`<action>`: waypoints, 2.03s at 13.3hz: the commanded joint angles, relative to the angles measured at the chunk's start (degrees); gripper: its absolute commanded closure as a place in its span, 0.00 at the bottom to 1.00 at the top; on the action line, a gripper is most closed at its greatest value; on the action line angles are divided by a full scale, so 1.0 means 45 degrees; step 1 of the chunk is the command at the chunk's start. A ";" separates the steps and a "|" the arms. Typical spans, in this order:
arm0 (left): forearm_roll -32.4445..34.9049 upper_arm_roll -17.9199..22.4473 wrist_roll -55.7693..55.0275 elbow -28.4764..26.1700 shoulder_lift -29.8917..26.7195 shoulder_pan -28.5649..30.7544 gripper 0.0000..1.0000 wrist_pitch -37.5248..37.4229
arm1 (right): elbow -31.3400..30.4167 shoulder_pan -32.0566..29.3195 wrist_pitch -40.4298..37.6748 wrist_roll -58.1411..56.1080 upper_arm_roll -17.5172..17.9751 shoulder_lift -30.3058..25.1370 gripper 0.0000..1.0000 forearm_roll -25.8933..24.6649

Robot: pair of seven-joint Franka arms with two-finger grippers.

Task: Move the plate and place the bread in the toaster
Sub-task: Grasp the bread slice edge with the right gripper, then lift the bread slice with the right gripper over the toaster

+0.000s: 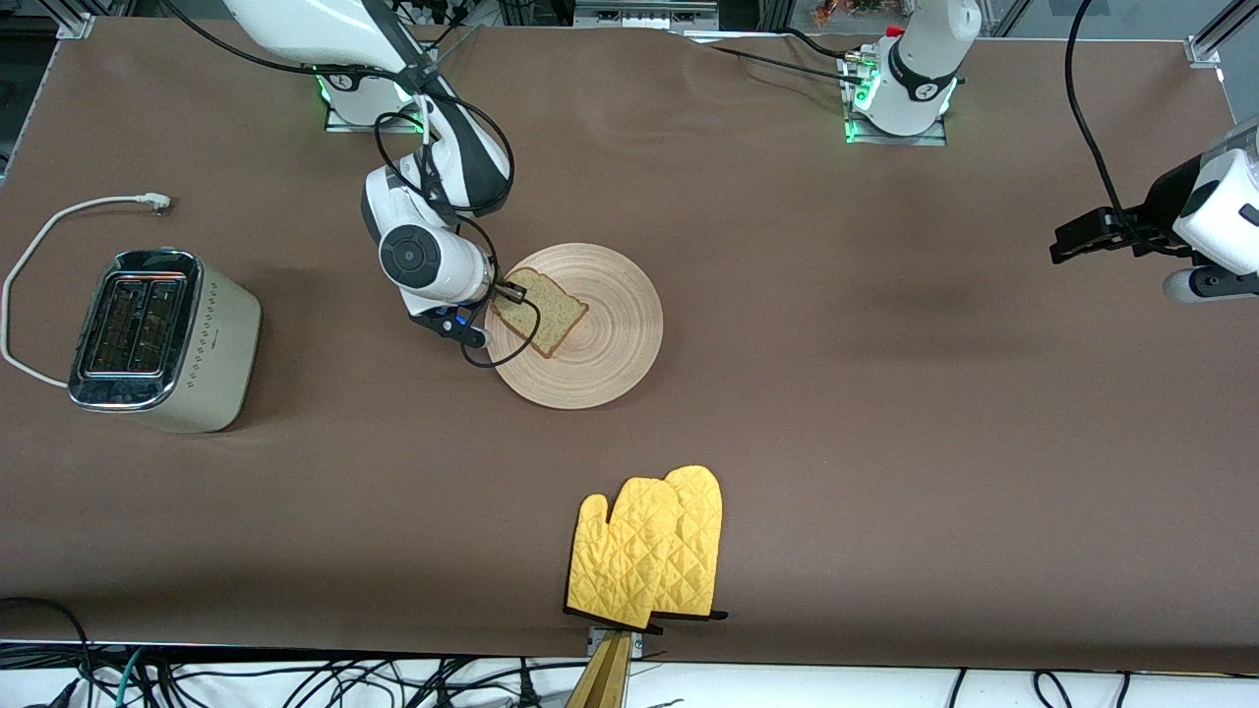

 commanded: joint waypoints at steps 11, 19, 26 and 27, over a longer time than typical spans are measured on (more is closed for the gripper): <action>-0.0115 -0.0001 -0.0158 0.0282 0.0165 -0.0027 0.00 -0.0404 | 0.6107 -0.0072 -0.7573 -0.3447 -0.2842 -0.0468 1.00 -0.1395; -0.0173 -0.0001 -0.0197 0.0322 0.0204 -0.0125 0.00 -0.0404 | 0.7871 -0.0072 -1.1156 -1.0629 -0.7508 -0.0604 1.00 -0.2191; -0.0154 -0.0001 -0.0197 0.0302 0.0263 -0.0105 0.00 -0.0385 | 0.7871 -0.0401 -1.0728 -1.5364 -1.0228 -0.0488 1.00 -0.4011; -0.0154 -0.0001 -0.0197 0.0283 0.0263 -0.0106 0.00 -0.0385 | 0.7871 -0.0771 -1.0359 -1.5831 -1.0229 -0.0448 1.00 -0.4186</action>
